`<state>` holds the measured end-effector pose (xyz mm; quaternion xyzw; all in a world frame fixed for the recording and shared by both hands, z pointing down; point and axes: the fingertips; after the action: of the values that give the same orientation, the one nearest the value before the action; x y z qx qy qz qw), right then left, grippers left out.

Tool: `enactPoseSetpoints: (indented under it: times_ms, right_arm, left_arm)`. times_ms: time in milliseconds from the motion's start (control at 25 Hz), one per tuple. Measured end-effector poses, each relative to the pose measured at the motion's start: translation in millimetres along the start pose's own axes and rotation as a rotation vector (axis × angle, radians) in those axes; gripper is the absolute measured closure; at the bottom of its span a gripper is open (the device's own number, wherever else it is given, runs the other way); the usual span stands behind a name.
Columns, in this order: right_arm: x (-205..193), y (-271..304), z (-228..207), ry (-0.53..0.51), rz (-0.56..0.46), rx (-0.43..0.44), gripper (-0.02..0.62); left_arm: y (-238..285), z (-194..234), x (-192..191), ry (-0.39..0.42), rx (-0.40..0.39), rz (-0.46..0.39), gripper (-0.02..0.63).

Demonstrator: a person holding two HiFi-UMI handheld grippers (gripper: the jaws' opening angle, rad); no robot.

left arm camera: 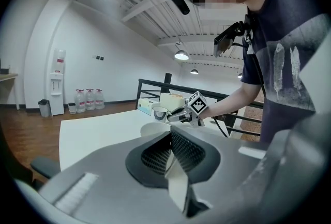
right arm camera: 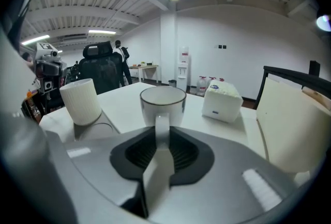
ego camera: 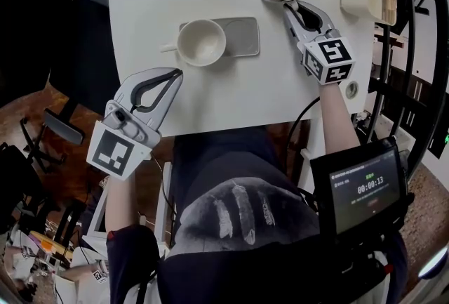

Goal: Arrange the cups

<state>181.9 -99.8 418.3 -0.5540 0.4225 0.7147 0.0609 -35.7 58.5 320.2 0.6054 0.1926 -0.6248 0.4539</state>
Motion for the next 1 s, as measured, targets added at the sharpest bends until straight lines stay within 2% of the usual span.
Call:
enactPoseSetpoints:
  times_ms: [480, 640, 840, 1000]
  right_arm:
    - [7.7, -17.7, 8.3, 0.062, -0.059, 0.042, 0.528]
    - [31.3, -34.6, 12.0, 0.067, -0.125, 0.063, 0.528]
    - [84.6, -64.3, 29.9, 0.015, -0.24, 0.157, 0.528]
    - [104.8, -80.8, 52.3, -0.03, -0.271, 0.254, 0.528]
  left_arm:
    - [-1.4, 2.2, -1.9, -0.019, 0.017, 0.0, 0.591]
    - [-1.0, 3.0, 1.1, -0.017, 0.021, -0.002, 0.591]
    - [-2.4, 4.2, 2.5, -0.023, 0.032, -0.008, 0.591]
    - [-2.2, 5.1, 5.1, -0.021, 0.034, -0.015, 0.591]
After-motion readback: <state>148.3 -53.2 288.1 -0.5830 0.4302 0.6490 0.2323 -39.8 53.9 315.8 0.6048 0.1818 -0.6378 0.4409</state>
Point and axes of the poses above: the fingertips, and each gripper's own axes: y forward along the fingers, z to its left, x out of its top, and after that the axes turned 3 degrees about -z, right-handed
